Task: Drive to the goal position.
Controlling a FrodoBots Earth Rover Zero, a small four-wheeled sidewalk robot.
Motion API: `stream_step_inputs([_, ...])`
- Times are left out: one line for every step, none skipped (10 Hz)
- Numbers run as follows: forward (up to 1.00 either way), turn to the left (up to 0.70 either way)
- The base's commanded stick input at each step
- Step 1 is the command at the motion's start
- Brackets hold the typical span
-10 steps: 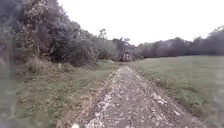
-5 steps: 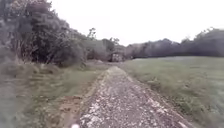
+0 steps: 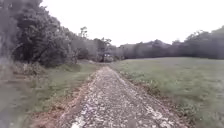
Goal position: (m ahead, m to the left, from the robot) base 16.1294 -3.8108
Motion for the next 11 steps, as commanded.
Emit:
stream_step_inputs([0.7, 0.0])
stream_step_inputs([0.7, 0.0])
stream_step_inputs([0.7, 0.0])
stream_step_inputs([0.7, 0.0])
stream_step_inputs([0.7, 0.0])
stream_step_inputs([0.7, 0.0])
stream_step_inputs([0.7, 0.0])
stream_step_inputs([0.7, 0.0])
stream_step_inputs([0.7, 0.0])
stream_step_inputs([0.7, 0.0])
stream_step_inputs([0.7, 0.15])
